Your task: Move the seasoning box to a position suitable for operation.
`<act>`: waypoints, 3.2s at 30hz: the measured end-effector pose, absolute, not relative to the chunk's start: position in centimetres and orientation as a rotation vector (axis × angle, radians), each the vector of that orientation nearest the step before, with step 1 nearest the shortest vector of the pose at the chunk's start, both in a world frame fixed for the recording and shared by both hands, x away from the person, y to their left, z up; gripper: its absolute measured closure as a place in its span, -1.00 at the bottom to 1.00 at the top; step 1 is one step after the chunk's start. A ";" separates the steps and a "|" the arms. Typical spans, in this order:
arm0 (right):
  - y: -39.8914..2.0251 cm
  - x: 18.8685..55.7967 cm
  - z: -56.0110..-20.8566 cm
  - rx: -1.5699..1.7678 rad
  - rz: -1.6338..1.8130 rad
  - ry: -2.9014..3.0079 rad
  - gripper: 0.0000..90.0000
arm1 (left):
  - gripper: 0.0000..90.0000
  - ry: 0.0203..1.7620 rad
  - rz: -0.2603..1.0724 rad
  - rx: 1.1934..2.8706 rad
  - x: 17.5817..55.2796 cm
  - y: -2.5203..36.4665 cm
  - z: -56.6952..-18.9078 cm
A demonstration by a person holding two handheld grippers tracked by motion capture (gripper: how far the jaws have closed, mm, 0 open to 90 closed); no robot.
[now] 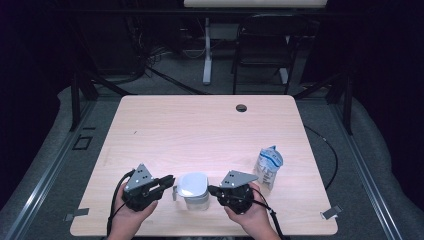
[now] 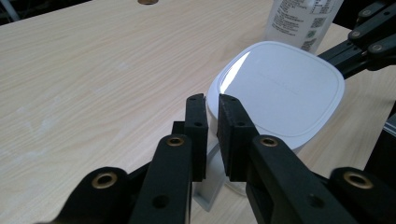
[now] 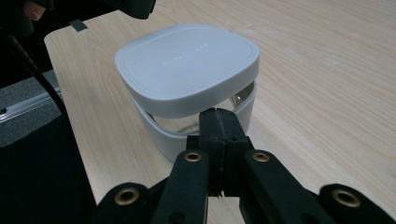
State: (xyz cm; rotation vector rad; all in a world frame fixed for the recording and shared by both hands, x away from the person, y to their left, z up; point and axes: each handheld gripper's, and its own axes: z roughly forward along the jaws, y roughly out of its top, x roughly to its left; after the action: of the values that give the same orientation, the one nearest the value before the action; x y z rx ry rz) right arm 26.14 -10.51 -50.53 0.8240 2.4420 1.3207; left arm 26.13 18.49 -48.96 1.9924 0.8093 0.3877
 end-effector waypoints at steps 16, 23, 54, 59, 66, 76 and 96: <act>-10.0 26.2 -49.7 0.807 1.296 2.448 0.99 | 0.62 0.850 0.402 1.985 25.8 20.1 -49.6; -10.0 26.3 -49.6 0.804 1.293 2.450 0.99 | 0.58 0.853 0.398 1.984 25.8 20.2 -49.7; -9.1 26.2 -48.5 0.771 1.314 2.447 0.98 | 0.38 0.892 0.405 1.957 26.0 21.0 -50.1; -8.9 26.2 -48.3 0.762 1.320 2.448 0.98 | 0.33 0.901 0.397 1.938 26.2 21.5 -50.2; -8.6 26.2 -47.8 0.752 1.318 2.448 0.98 | 0.33 0.914 0.396 1.939 26.3 21.9 -50.4; -8.0 26.2 -47.1 0.732 1.327 2.445 0.98 | 0.33 0.933 0.402 1.937 26.5 22.3 -50.6; -7.0 26.3 -45.8 0.691 1.339 2.443 0.97 | 0.33 0.935 0.406 1.943 26.5 22.3 -50.7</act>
State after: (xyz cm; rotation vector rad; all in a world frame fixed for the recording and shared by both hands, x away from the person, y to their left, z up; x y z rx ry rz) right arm 26.31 -6.96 -45.80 0.6908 2.4428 1.3394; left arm 26.52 22.35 -50.65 1.9433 0.9354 0.4059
